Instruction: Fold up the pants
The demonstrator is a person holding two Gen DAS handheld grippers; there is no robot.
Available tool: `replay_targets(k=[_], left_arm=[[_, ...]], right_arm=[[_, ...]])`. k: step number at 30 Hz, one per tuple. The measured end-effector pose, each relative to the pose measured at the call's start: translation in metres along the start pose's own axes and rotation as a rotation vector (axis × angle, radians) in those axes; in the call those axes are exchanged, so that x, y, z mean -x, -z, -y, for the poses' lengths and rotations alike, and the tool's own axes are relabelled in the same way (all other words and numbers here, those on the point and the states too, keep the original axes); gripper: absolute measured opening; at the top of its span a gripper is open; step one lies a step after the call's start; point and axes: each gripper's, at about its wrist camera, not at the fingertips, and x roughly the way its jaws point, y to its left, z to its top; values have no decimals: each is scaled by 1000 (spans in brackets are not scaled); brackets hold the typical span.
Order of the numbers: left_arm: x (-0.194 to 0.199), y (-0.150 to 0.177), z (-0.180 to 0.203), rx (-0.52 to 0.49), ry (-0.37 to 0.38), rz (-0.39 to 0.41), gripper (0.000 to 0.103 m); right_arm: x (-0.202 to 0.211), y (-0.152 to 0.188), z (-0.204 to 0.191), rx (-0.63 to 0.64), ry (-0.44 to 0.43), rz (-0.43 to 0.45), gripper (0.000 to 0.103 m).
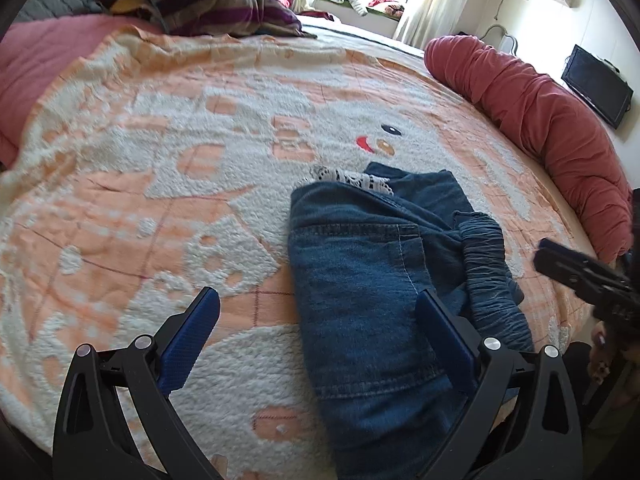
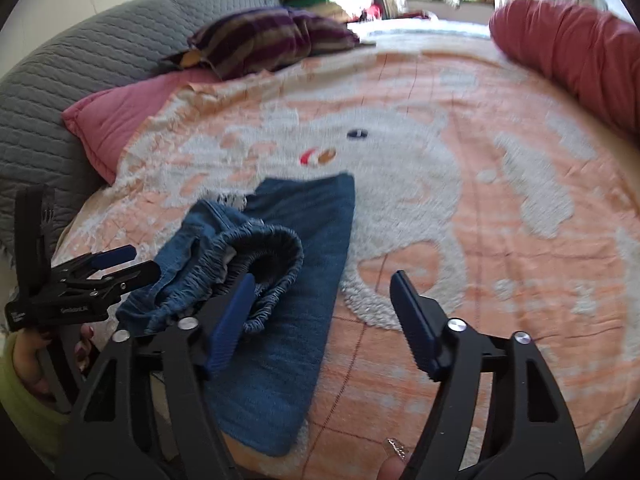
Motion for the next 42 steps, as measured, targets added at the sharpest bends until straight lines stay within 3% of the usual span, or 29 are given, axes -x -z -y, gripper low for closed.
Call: replay_targets(k=[7,10,14,16,20,22,24,29,34,42], left_arm=[[-19,-2,1,-3,42,-45,95],[-24,-2,4,-2,77,-59,83],[-28,-3,9,-17,84,-62,82],[-31,-4,11,-16,103,-69,72],[-34,-4,15,-24,105,-72,70],[-35,-5,17,-32,102,-63,64],[-34,-4,21,-50,94,-57,60],[-29,-5,24,-54,75,-33,39],[-21,-11,31,-78,63,-4,29],[-14,-40,32,-91,51,50,27]], right_arm=[[-36,-2,9,-74,-78,-112,58],[-47,-2,10,-77,-94,-142,57],[-53,-4,13,-79,-111,-148,57],[-58,-7,11,-60,-109,-155,57],[-65,-10,7,-28,-111,-156,57],[-66,-10,6,-15,-121,-152,48],[-66,-9,3,-7,-157,-149,29],[-56,-7,-16,82,-119,-91,9],[-45,-9,-33,155,-55,-28,7],[-38,-39,-53,238,-40,47,6]])
